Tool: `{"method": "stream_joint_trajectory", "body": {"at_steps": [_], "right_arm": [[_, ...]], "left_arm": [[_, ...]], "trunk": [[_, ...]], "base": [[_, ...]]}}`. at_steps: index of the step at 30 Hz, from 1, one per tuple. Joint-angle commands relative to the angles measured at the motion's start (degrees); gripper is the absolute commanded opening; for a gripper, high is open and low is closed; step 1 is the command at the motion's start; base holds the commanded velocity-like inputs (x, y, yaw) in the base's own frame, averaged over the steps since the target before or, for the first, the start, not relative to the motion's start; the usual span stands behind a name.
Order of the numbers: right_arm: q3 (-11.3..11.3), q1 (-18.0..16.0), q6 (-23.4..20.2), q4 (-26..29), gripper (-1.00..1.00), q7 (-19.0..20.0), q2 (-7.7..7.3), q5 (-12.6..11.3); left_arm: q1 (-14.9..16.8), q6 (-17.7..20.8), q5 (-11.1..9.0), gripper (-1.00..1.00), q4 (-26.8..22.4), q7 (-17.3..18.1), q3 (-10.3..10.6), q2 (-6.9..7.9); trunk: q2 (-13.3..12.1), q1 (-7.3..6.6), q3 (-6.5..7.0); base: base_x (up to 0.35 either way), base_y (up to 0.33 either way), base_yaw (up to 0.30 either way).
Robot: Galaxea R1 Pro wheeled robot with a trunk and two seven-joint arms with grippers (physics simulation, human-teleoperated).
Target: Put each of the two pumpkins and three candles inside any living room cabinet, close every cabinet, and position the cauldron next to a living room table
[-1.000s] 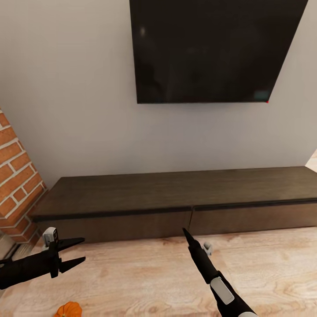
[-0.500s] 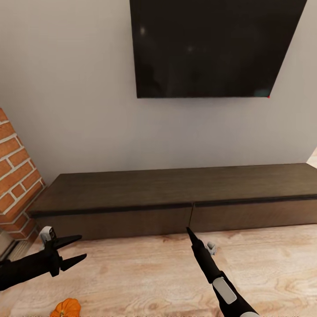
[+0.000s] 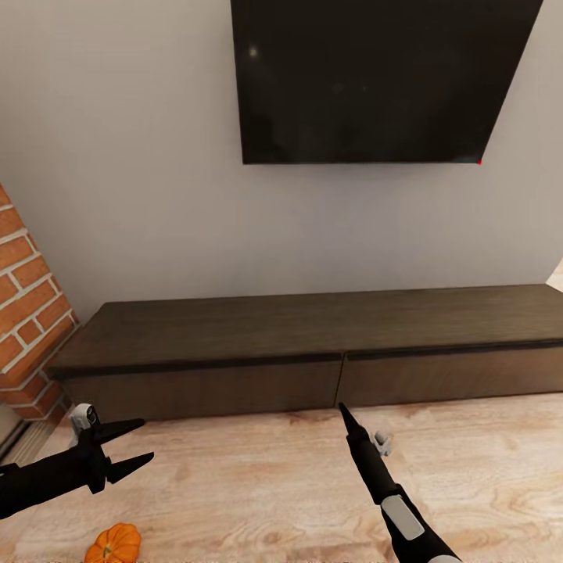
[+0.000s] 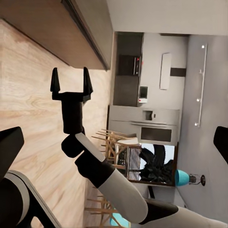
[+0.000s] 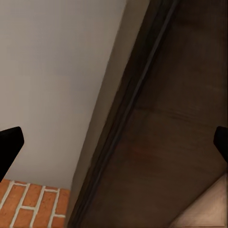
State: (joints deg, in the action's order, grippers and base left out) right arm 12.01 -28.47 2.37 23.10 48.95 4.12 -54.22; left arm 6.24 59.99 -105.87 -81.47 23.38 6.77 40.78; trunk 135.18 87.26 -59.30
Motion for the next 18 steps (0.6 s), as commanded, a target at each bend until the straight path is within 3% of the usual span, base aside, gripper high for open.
{"method": "stream_joint_trajectory", "body": {"at_steps": [1, 9, 18], "right_arm": [[0.0, 0.0, 0.0, -0.2, 1.0, 0.0, -0.01, 0.0], [0.1, 0.0, 0.0, -0.5, 1.0, 0.0, -0.06, 0.0], [0.1, 0.0, 0.0, -0.5, 1.0, -0.1, -0.08, -0.6]], "left_arm": [[0.0, 0.0, 0.0, 1.0, 0.0, 0.0, 0.0, 0.0], [0.0, 0.0, 0.0, 1.0, 0.0, 0.0, 0.0, 0.0], [-0.1, 0.0, 0.0, 1.0, 0.0, 0.1, 0.0, 0.0]], "trunk": [[0.4, 0.23, -0.18], [3.6, 1.98, -1.62], [3.6, 1.98, -1.62]], "base": [[0.0, 0.0, 0.0], [0.0, 0.0, 0.0], [0.0, 0.0, 0.0]]}}
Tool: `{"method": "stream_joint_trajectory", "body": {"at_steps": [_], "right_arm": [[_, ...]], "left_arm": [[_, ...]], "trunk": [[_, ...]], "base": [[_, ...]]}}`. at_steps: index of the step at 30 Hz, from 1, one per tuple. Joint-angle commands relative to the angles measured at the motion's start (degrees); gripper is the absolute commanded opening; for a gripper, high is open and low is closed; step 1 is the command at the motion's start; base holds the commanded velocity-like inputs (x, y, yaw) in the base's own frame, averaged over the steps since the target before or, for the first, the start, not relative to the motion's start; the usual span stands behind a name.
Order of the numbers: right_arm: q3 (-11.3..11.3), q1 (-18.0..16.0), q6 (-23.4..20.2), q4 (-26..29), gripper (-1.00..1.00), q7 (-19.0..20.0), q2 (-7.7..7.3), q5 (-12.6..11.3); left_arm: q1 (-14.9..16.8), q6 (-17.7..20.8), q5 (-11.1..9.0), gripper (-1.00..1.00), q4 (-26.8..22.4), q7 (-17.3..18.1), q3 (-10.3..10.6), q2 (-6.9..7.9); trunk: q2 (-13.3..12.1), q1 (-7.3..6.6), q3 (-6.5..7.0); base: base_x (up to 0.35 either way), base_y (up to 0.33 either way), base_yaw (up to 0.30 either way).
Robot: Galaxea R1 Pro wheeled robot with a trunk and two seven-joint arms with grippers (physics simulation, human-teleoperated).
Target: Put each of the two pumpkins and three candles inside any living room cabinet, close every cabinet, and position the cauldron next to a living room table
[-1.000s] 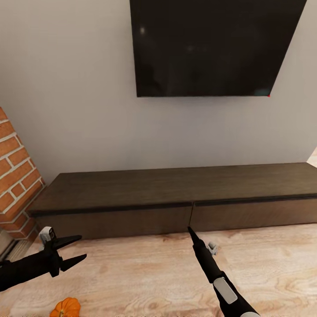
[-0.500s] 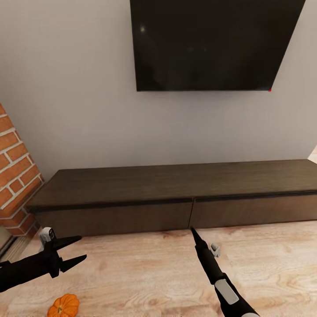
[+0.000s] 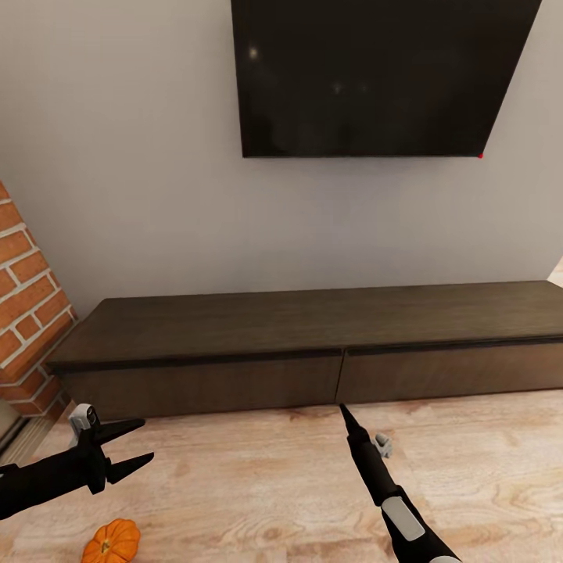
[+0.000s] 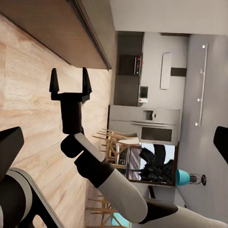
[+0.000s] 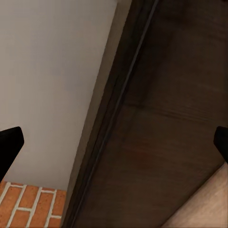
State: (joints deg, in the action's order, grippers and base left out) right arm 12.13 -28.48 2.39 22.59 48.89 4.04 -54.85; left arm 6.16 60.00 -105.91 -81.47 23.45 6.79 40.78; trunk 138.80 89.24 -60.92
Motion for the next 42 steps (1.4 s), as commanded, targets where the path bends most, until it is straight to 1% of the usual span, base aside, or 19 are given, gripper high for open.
{"method": "stream_joint_trajectory", "body": {"at_steps": [1, 10, 17, 22, 42], "right_arm": [[0.0, 0.0, 0.0, 0.0, 1.0, 0.0, 0.0, -0.2], [0.0, 0.0, -0.1, 0.0, 1.0, -0.2, 0.0, -0.7], [-0.1, 0.0, -0.4, 0.0, 1.0, -0.2, 0.0, -1.8], [-0.1, 0.0, -0.4, 0.0, 1.0, -0.3, 0.0, -1.9], [-0.1, 0.0, -0.5, 0.0, 1.0, -0.5, 0.08, -1.9]], "left_arm": [[0.0, 0.0, 0.0, 1.0, 0.0, 0.0, 0.0, 0.0], [-0.5, 0.0, 0.4, 1.0, 0.2, 0.0, 0.0, -0.08], [-0.7, 0.0, 0.4, 1.0, 0.2, 0.0, 0.0, -0.04], [-0.8, 0.0, 0.4, 1.0, 0.2, 0.0, 0.0, -0.02], [-0.8, 0.0, 0.4, 1.0, 0.2, 0.0, 0.0, -0.02]], "trunk": [[0.0, 0.0, 0.0], [0.0, 0.0, 0.0], [0.0, 0.0, 0.0], [0.0, 0.0, 0.0], [0.0, 0.0, 0.0]], "base": [[0.0, 0.0, 0.0], [0.074, 0.0, 0.0], [0.074, 0.0, 0.0], [0.06, 0.0, 0.0], [0.134, 0.0, 0.0]]}}
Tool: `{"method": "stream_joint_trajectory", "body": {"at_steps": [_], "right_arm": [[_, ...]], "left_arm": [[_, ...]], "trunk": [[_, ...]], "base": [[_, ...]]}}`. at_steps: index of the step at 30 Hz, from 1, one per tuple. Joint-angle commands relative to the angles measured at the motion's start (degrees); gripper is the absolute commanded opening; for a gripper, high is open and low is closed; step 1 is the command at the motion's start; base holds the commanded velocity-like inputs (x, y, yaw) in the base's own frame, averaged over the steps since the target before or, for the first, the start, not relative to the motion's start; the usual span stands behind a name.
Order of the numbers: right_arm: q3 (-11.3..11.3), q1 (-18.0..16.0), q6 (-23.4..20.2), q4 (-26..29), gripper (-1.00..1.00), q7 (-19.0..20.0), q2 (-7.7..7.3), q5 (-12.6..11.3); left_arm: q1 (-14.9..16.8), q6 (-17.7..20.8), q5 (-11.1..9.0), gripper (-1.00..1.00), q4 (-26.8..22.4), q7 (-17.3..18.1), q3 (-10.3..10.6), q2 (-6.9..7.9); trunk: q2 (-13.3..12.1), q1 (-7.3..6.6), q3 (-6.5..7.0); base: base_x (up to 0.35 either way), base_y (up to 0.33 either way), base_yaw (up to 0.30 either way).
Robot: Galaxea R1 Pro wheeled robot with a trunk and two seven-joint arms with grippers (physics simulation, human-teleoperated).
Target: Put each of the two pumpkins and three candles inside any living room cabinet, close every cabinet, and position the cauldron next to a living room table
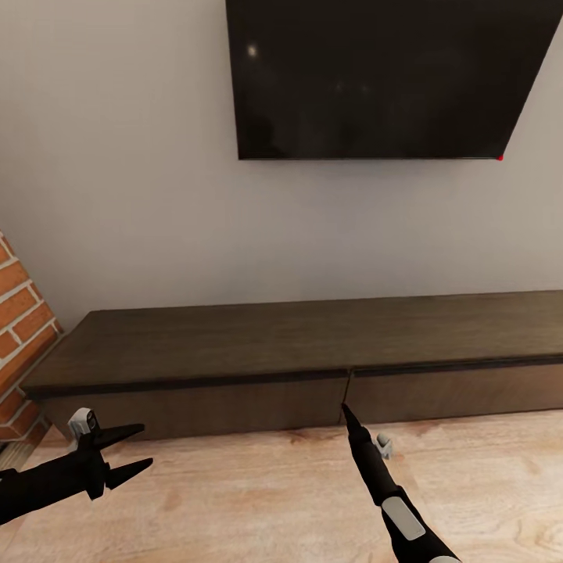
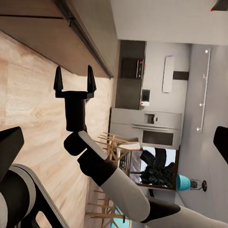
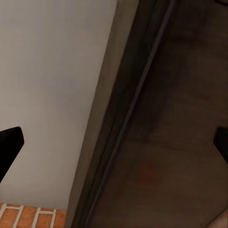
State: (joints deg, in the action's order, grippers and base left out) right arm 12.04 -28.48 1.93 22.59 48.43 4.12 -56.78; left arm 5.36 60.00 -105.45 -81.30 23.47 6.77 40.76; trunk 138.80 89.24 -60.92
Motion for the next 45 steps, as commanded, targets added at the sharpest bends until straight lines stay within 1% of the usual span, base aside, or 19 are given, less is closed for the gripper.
{"method": "stream_joint_trajectory", "body": {"at_steps": [1, 45], "right_arm": [[0.0, 0.0, 0.0, 0.0, 1.0, 0.0, 0.0, 0.0], [0.0, 0.0, -0.1, 0.0, 1.0, -0.1, -0.05, 0.0]], "left_arm": [[0.0, 0.0, 0.0, 1.0, 0.0, 0.0, 0.0, 0.01], [0.0, 0.0, 0.0, 1.0, 0.0, 0.0, 0.0, 0.01]], "trunk": [[0.0, 0.0, 0.0], [0.0, 0.0, 0.0]], "base": [[0.102, 0.0, 0.0], [0.094, 0.0, 0.0]]}}
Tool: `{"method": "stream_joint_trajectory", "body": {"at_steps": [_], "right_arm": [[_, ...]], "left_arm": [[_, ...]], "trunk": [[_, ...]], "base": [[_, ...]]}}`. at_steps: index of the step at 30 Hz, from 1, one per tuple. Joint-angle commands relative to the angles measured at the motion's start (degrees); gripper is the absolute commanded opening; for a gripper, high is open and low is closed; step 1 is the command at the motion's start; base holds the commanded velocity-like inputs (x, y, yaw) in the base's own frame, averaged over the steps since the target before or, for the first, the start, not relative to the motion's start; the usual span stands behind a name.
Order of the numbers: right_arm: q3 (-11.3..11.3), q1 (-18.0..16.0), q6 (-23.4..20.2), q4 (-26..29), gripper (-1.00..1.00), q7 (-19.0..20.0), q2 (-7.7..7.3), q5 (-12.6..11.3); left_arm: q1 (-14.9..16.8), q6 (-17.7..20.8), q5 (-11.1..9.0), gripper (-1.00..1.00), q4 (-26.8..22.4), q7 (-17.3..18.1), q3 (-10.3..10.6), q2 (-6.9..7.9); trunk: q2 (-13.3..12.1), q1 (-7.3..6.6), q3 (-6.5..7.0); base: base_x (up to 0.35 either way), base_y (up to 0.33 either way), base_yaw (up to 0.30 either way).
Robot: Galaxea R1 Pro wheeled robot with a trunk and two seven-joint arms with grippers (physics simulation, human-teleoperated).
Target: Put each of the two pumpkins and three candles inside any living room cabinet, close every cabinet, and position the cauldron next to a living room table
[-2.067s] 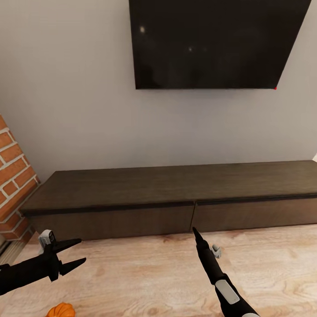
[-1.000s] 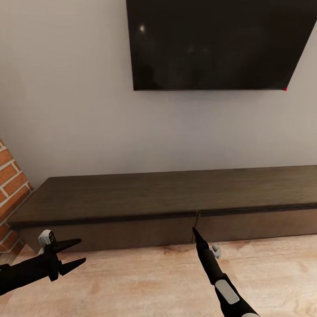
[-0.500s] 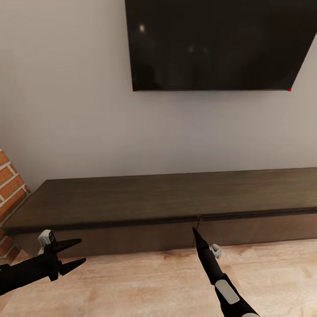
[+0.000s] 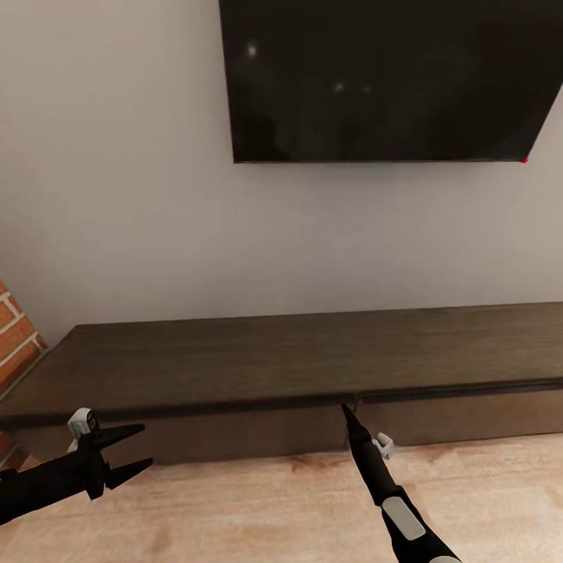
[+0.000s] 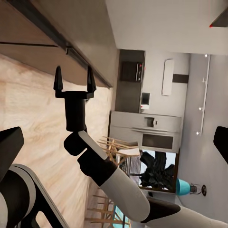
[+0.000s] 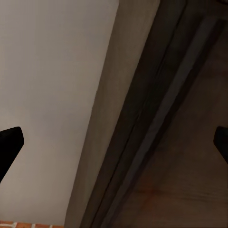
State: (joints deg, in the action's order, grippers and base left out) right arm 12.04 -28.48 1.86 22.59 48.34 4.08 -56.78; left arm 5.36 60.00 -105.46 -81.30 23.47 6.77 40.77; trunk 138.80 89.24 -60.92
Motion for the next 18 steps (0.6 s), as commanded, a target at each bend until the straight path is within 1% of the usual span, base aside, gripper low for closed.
{"method": "stream_joint_trajectory", "body": {"at_steps": [1, 10, 18], "right_arm": [[0.0, 0.0, 0.0, 0.0, 1.0, 0.0, -0.01, 0.0], [0.0, 0.0, 0.0, 0.0, 1.0, 0.0, -0.03, 0.0], [0.0, 0.0, 0.2, 0.0, 1.0, 0.1, -0.04, 0.0]], "left_arm": [[0.0, 0.0, 0.0, 1.0, 0.0, 0.0, 0.0, 0.0], [0.0, 0.0, 0.0, 1.0, 0.0, 0.0, 0.0, -0.03], [-0.1, 0.0, 0.0, 1.0, 0.0, 0.0, 0.0, 0.0]], "trunk": [[0.0, 0.0, 0.0], [0.0, 0.0, 0.0], [3.2, 1.76, -1.44]], "base": [[0.042, 0.0, 0.0], [0.011, 0.0, 0.0], [0.0, 0.0, 0.0]]}}
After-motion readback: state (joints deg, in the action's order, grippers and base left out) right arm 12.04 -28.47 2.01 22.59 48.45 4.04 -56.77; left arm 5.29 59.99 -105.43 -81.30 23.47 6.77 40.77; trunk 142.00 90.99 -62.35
